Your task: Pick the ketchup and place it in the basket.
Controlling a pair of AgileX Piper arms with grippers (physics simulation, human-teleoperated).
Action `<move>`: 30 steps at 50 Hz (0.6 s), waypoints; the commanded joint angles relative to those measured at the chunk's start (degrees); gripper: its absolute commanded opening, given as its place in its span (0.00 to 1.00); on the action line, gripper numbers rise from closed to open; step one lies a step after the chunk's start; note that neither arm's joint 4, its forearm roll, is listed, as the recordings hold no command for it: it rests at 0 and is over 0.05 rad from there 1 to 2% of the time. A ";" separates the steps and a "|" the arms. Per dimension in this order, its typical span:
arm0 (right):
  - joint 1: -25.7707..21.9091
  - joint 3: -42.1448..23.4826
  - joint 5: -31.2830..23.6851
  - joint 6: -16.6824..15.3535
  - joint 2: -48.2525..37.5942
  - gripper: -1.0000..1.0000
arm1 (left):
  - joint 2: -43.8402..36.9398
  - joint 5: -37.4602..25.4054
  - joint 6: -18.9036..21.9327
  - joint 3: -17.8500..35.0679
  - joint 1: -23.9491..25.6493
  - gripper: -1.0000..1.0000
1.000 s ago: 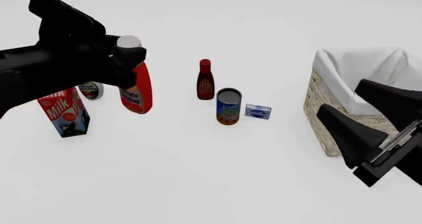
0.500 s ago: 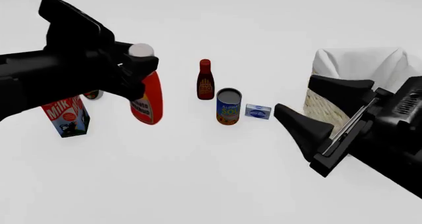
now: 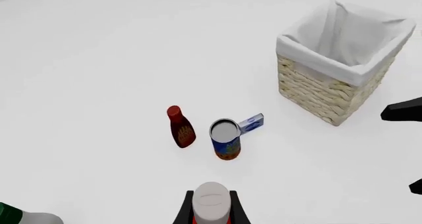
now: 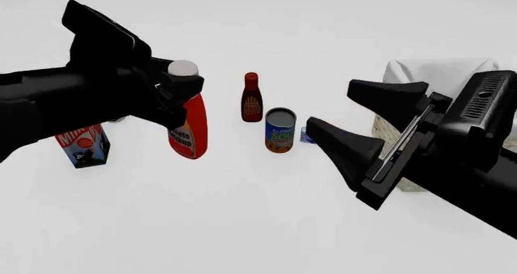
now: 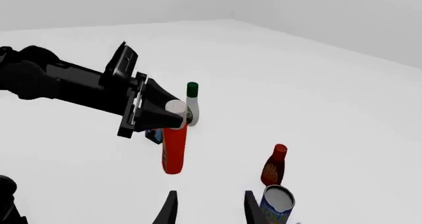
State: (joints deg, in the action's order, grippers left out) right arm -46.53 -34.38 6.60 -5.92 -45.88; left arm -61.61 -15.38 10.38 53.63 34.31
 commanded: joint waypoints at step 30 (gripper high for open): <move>-4.57 -2.28 9.04 0.81 -8.92 1.00 | 0.91 -2.74 -0.42 2.19 3.04 0.00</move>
State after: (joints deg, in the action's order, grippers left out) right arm -50.65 -36.49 13.16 -4.89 -52.59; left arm -61.70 -16.95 9.53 54.90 36.59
